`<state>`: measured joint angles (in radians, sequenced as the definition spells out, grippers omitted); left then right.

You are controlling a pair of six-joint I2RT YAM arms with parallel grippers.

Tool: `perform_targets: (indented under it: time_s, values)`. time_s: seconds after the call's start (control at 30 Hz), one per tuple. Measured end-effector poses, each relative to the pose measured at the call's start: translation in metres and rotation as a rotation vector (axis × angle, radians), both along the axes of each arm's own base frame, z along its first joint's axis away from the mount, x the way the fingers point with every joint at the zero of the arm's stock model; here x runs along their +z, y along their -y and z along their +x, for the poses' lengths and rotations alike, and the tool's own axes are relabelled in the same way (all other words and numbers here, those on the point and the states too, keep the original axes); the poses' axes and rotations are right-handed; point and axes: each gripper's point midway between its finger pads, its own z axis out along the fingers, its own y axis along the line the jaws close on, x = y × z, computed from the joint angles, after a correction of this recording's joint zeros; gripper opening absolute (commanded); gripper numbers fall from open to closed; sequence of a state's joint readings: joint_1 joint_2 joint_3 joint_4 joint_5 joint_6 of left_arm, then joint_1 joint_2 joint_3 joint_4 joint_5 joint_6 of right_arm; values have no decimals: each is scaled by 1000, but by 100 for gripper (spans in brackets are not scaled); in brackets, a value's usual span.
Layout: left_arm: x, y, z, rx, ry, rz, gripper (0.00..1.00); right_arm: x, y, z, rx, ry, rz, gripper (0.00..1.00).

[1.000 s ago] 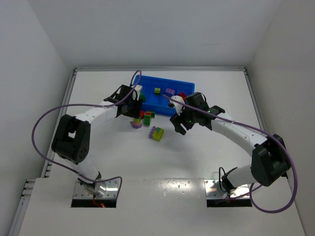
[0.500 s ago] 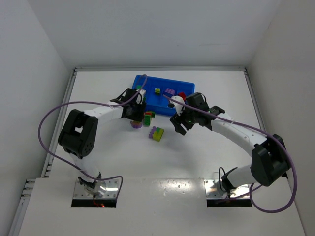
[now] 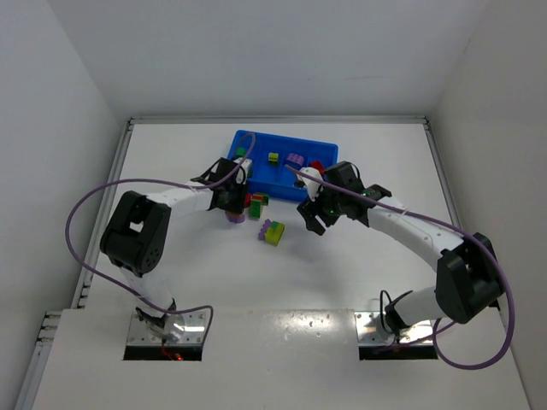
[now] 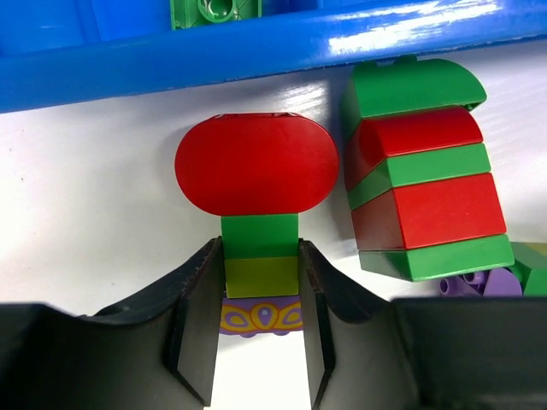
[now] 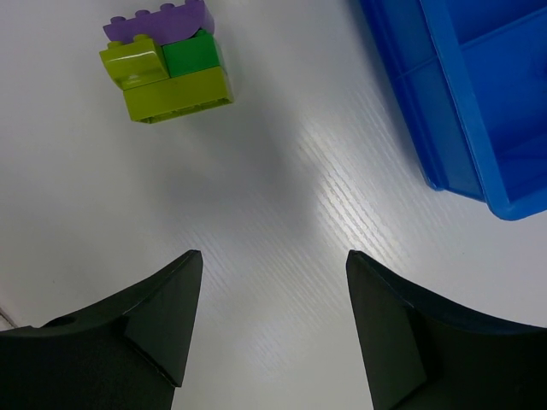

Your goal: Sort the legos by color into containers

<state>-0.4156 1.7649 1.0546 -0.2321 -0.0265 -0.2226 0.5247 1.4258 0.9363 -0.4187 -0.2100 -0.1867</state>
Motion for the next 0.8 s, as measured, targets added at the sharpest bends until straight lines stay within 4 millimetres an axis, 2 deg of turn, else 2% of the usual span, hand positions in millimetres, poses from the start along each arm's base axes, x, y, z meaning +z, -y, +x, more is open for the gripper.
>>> perform_targets:
  time_s: [0.03,0.13,0.23,0.33,0.43,0.5,0.63,0.73,0.8]
  values:
    - [0,0,0,-1,2,-1,24,0,0,0,0,0,0,69]
    - [0,1,-6,-19,6,-15,12,0,0,0,0,0,1,69]
    - [1,-1,-27,-63,-8,-34,6,1,-1,-1,0,-6,13,69]
    - [6,-5,-55,-115,-18,-54,6,5,-4,-4,9,-23,50,69]
    - [27,-7,-74,-179,26,-82,4,11,-11,-10,22,-69,108,69]
    - [50,-4,-79,-230,93,-105,4,21,-18,-15,38,-106,161,69]
    - [91,7,-88,-338,225,-146,4,52,-46,-18,111,-187,300,70]
    - [107,20,-98,-416,271,-166,4,66,-66,-18,168,-256,389,70]
    - [108,28,-106,-462,272,-174,4,67,-75,-22,187,-320,429,72]
